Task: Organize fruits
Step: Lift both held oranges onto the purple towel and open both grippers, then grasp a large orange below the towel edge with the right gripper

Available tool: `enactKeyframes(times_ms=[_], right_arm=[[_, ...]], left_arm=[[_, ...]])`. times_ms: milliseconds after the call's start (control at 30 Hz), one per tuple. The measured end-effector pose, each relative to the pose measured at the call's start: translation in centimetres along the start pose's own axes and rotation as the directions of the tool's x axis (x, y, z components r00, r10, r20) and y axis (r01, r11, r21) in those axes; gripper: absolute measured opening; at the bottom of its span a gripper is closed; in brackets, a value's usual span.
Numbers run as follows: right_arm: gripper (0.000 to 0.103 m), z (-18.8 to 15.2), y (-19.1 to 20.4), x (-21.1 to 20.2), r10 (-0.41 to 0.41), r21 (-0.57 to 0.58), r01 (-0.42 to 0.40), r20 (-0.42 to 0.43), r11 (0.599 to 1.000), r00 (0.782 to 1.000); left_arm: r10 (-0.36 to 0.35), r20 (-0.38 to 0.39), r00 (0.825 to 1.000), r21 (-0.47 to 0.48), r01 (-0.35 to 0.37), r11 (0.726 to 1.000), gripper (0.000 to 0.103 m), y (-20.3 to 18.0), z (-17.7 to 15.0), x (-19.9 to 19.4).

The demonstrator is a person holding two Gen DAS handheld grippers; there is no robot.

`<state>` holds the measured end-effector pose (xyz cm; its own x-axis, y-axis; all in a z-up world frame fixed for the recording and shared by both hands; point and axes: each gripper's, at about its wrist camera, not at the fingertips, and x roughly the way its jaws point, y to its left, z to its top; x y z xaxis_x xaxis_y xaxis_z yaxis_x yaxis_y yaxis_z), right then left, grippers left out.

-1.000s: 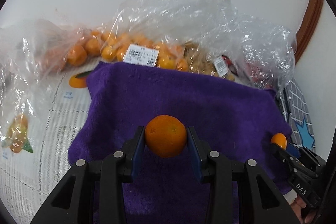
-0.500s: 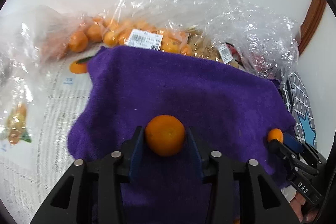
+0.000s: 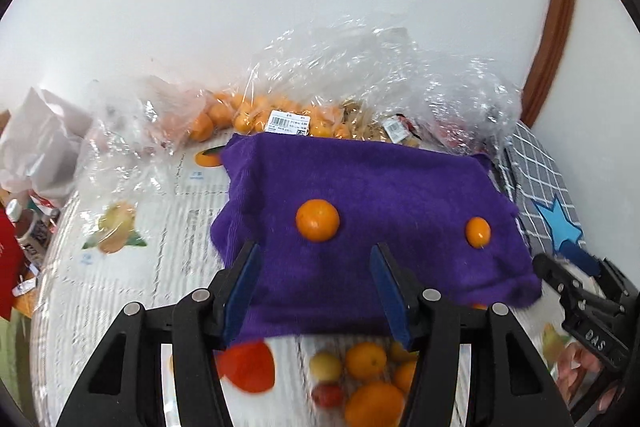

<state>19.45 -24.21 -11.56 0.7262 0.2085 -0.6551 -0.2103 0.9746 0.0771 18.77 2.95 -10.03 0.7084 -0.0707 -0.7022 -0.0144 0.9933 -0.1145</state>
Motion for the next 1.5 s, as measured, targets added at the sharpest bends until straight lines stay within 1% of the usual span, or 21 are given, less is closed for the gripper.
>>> enactKeyframes(times_ms=[67,133,167,233,367,467,567,700,800,833,867,967,1067,1267,1433,1500], right_arm=[[0.073,-0.5,-0.1,-1.5,-0.046,-0.004,0.046,0.025,0.999,0.999],[0.073,-0.9,-0.2,-2.5,-0.055,0.003,0.055,0.032,0.999,0.998],[0.073,-1.2,-0.4,-3.2,-0.047,0.013,0.046,0.029,0.999,0.999],[0.073,-1.7,-0.8,-3.9,-0.03,0.036,0.03,0.015,0.999,0.999],[0.072,-2.8,-1.5,-5.7,0.021,0.073,-0.019,-0.028,0.997,0.999],[0.07,-3.9,-1.5,-7.3,0.019,0.068,-0.017,-0.026,0.998,0.999],[0.07,-4.7,-1.4,-8.4,0.026,0.06,-0.024,-0.031,0.998,0.999],[0.062,-5.8,-1.3,-9.0,0.052,0.069,-0.047,-0.064,0.996,0.997],[0.059,-6.5,-1.2,-8.5,0.048,0.073,-0.043,-0.061,0.996,0.997],[0.056,-6.6,-1.2,-8.2,0.046,0.073,-0.041,-0.059,0.997,0.997],[0.053,-6.9,-1.0,-7.7,0.05,0.07,-0.045,-0.067,0.997,0.997],[0.049,-7.4,-0.3,-5.7,0.068,0.056,-0.062,-0.108,0.996,0.992],[0.049,-7.7,0.6,-3.4,0.072,0.03,-0.068,-0.145,0.997,0.987],[0.049,-7.7,1.8,0.0,0.106,0.016,-0.105,-0.175,0.994,0.979],[0.049,-7.0,2.3,3.0,0.113,0.038,-0.107,-0.207,0.993,0.972],[0.052,-6.7,2.5,3.9,0.117,0.045,-0.11,-0.211,0.993,0.97]], left_arm=[[0.013,0.008,1.0,0.004,-0.013,1.0,0.054,-0.2,-0.6,-1.2],[0.032,0.0,0.999,0.004,-0.032,0.999,0.054,-0.5,-1.1,-1.8],[0.028,-0.004,1.0,0.004,-0.028,1.0,0.054,-0.5,-1.3,-2.2],[-0.006,-0.007,1.0,0.0,0.006,1.0,0.054,-0.6,-2.1,-3.4],[-0.012,0.029,0.999,0.024,0.012,1.0,0.053,-1.2,-3.3,-5.9],[-0.014,0.043,0.999,0.036,0.013,0.999,0.053,-1.5,-3.9,-7.1],[-0.032,0.038,0.999,0.025,0.031,0.999,0.053,-1.4,-4.5,-7.9],[-0.039,0.042,0.998,0.01,0.039,0.999,0.053,-0.8,-5.3,-8.3],[-0.037,0.041,0.998,0.004,0.037,0.999,0.053,0.0,-5.9,-7.9],[-0.036,0.041,0.999,0.0,0.036,0.999,0.053,0.3,-6.0,-7.6],[-0.034,0.042,0.999,-0.003,0.034,0.999,0.052,0.6,-6.1,-7.4],[-0.024,0.036,0.999,-0.01,0.025,1.0,0.052,1.5,-6.5,-6.3],[-0.021,0.018,1.0,-0.028,0.022,0.999,0.052,2.4,-6.9,-5.0],[-0.022,-0.012,1.0,-0.047,0.021,0.999,0.052,4.1,-7.6,-2.7],[-0.04,-0.022,0.999,-0.052,0.038,0.998,0.052,5.3,-8.1,-1.3],[-0.042,-0.027,0.999,-0.05,0.041,0.998,0.052,5.6,-8.4,-0.9]])
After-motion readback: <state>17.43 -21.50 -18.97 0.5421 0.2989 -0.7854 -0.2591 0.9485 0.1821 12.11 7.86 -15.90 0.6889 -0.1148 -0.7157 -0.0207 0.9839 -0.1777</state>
